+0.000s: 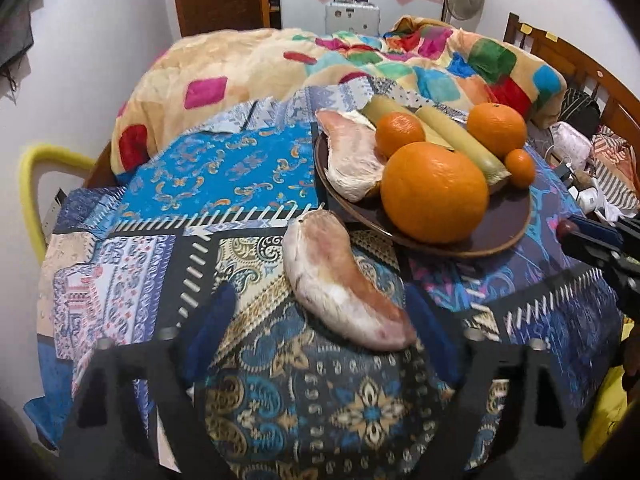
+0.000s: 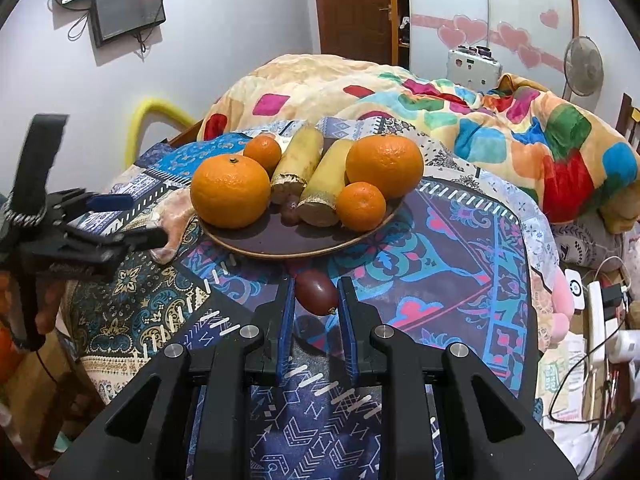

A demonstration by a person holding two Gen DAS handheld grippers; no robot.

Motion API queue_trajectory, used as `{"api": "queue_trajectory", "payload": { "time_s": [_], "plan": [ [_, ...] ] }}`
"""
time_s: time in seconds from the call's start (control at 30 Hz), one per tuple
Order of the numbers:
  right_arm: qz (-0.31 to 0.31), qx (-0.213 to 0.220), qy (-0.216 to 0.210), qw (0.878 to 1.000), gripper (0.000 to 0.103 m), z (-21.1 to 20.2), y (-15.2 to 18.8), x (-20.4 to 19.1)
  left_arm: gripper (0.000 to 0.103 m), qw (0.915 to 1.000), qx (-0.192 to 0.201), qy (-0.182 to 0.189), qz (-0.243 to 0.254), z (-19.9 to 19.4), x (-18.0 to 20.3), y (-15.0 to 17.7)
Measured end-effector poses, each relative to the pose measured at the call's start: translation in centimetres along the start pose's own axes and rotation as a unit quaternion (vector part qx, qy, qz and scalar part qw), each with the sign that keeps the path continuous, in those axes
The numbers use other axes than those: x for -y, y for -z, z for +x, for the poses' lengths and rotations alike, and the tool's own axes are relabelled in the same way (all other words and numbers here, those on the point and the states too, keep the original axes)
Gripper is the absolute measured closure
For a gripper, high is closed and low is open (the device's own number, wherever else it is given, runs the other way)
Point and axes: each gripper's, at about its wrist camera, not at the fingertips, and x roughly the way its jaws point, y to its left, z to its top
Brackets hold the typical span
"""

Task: Organize fruits
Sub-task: 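Carry the date toward the plate with the right gripper while the left grasps the pomelo segment, then place the date on the plate with the right gripper while the left lifts the pomelo segment onto it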

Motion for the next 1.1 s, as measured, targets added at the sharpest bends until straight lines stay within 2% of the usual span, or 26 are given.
{"api": "queue_trajectory", "payload": {
  "time_s": [0.23,0.3,0.5,0.7,0.9,1.1],
  "plan": [
    [0.004,0.002,0.002,1.0,0.083,0.5,-0.3,0.6,0.042,0.9996,-0.018,0.02,-0.003,2.0,-0.1,-0.6],
    [0.005,0.002,0.002,1.0,0.083,0.7,-0.5,0.6,0.05,0.9996,-0.015,0.021,-0.005,2.1,-0.2,-0.8],
    [0.01,0.006,0.001,1.0,0.083,0.8,-0.7,0.9,0.059,0.9997,-0.007,0.018,0.013,1.8,-0.1,-0.9],
    [0.01,0.015,-0.001,1.0,0.083,0.3,-1.2,0.8,0.065,0.9994,0.012,0.013,0.028,-0.2,0.0,0.0],
    [0.008,0.025,-0.006,1.0,0.083,0.3,-2.1,0.4,0.065,0.9974,0.051,0.009,0.05,-3.5,0.7,0.3],
    [-0.001,0.029,-0.017,0.999,0.083,1.1,-3.6,-0.6,0.065,0.9951,0.079,0.021,0.055,-5.7,1.3,-0.5]
  ]
}}
